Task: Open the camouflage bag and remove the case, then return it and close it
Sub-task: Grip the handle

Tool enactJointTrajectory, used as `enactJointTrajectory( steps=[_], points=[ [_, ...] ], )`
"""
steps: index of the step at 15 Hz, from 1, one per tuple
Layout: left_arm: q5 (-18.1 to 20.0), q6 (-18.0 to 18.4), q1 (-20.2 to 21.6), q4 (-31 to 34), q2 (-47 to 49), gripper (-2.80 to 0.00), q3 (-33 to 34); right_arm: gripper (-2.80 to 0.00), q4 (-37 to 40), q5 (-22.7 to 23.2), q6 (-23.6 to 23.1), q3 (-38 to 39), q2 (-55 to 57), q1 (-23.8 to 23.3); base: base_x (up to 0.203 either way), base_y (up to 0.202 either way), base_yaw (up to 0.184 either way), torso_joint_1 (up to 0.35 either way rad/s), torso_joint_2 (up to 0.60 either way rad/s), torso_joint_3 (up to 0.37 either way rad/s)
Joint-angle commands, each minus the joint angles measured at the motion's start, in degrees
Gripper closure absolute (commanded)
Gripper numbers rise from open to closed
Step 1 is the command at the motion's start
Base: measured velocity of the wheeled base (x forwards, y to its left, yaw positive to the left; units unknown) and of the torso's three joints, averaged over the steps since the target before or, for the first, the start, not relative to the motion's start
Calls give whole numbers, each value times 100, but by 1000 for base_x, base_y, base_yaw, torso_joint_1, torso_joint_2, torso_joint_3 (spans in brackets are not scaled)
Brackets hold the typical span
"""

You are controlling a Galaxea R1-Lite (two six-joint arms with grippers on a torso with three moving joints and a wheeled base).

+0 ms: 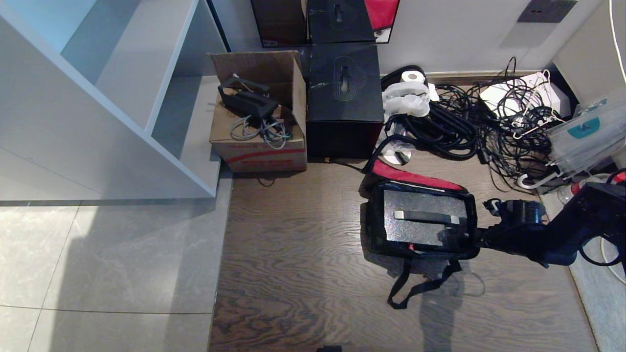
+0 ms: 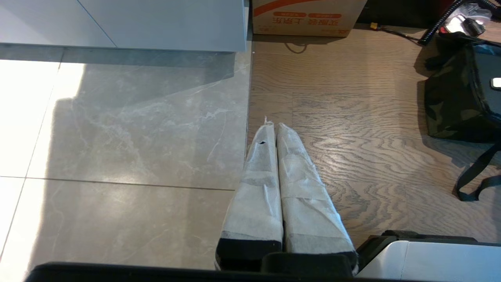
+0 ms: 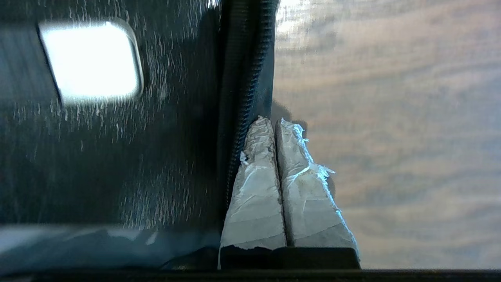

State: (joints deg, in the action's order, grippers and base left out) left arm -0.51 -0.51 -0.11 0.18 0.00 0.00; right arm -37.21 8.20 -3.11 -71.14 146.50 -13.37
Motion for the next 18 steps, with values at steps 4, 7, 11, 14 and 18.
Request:
enactJointTrajectory(
  steps=[4, 7, 11, 14, 18],
  points=[
    [-2, -2, 2, -1, 0, 0, 0, 0, 145, 18, 701, 568, -450, 448, 0, 0, 0, 0, 0, 0],
    [-2, -2, 2, -1, 0, 0, 0, 0, 816, 260, 1195, 879, -965, 688, 0, 0, 0, 0, 0, 0],
    [-2, -2, 2, -1, 0, 0, 0, 0, 1523, 662, 1729, 1399, -1590, 1133, 0, 0, 0, 0, 0, 0],
    [-2, -2, 2, -1, 0, 0, 0, 0, 1304, 695, 1463, 1236, -1616, 958, 0, 0, 0, 0, 0, 0],
    [-2, -2, 2, -1, 0, 0, 0, 0, 786, 432, 675, 791, -1215, 315, 0, 0, 0, 0, 0, 0]
  ],
)
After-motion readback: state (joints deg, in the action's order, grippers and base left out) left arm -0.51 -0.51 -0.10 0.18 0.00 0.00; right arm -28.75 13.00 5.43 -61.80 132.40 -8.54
